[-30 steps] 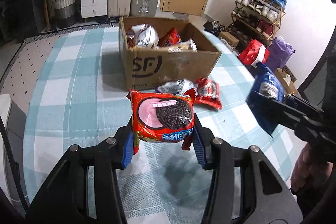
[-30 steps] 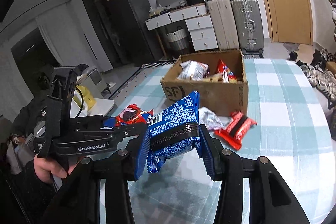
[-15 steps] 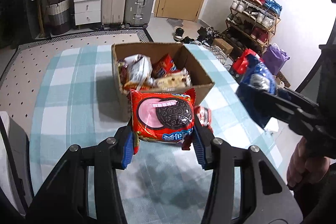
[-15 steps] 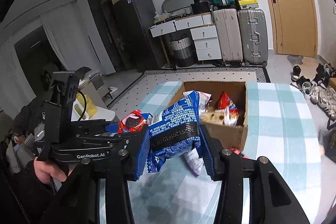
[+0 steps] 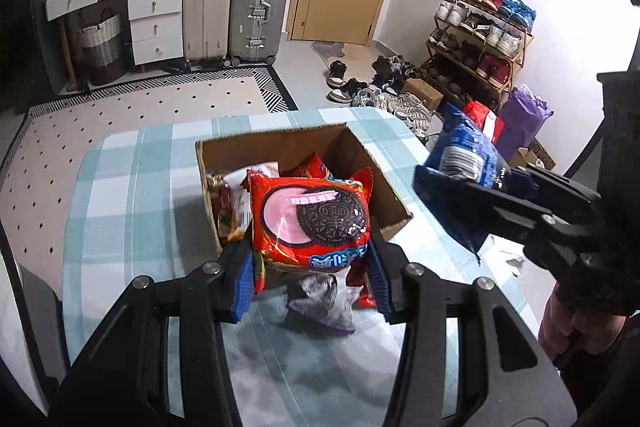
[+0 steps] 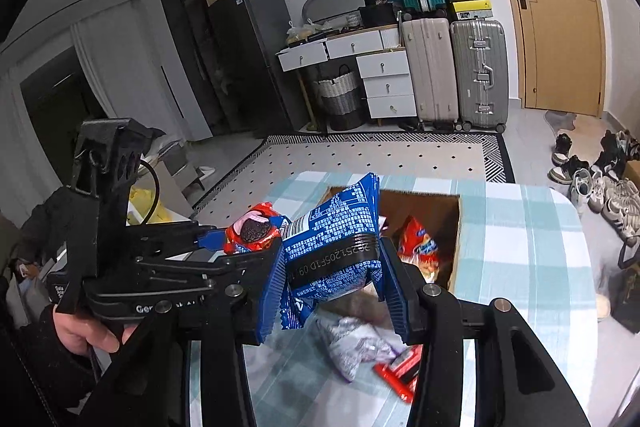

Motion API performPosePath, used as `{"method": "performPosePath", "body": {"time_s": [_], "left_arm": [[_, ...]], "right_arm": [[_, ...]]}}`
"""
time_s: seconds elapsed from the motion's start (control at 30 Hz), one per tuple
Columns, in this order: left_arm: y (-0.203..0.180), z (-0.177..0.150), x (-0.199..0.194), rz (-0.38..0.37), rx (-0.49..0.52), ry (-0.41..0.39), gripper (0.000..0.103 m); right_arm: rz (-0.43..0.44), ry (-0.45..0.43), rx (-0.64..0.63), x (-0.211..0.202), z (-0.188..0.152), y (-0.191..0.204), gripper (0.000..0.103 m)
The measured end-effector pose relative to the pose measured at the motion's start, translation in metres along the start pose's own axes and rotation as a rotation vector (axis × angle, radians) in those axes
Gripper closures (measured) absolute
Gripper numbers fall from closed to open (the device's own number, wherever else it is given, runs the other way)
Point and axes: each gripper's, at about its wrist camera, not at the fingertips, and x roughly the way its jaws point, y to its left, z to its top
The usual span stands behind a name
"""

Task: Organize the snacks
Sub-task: 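Carry both held packs up toward the cardboard box, then open both grippers to drop the packs into the box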

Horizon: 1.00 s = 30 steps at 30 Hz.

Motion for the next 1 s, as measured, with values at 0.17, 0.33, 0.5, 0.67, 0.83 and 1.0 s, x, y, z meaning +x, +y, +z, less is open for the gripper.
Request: {"method": "performPosePath", "body": {"time_s": [0.17,0.33,0.5,0.67,0.83,1.0], "left_arm": [[0.002,0.019,0.015,0.008,0.010,0.008,0.059],[0.006,0.035,0.037,0.018,0.015,0.020,0.059],[0.012,0.046,0.064,0.024,0.040,0.039,0.059],[0.017,0.052,0.092,0.020,0.057,0.063,0.059],[0.025,0.053,0.119,0.012,0.052,0.078,0.059],[0.042,0.048,0.144,0.001,0.013,0.085,0.059]], "right_arm": [[-0.010,0.003,-0.005,0.012,0.013,-0.007,0.057],[-0.018,0.004,0.012,0.024,0.022,-0.018,0.057],[-0.032,0.018,0.042,0.041,0.026,-0.037,0.057],[-0.049,0.048,0.062,0.064,0.024,-0.054,0.057],[-0.059,0.074,0.075,0.084,0.020,-0.070,0.057],[-0.074,0.093,0.098,0.102,0.014,-0.082,0.057]]}}
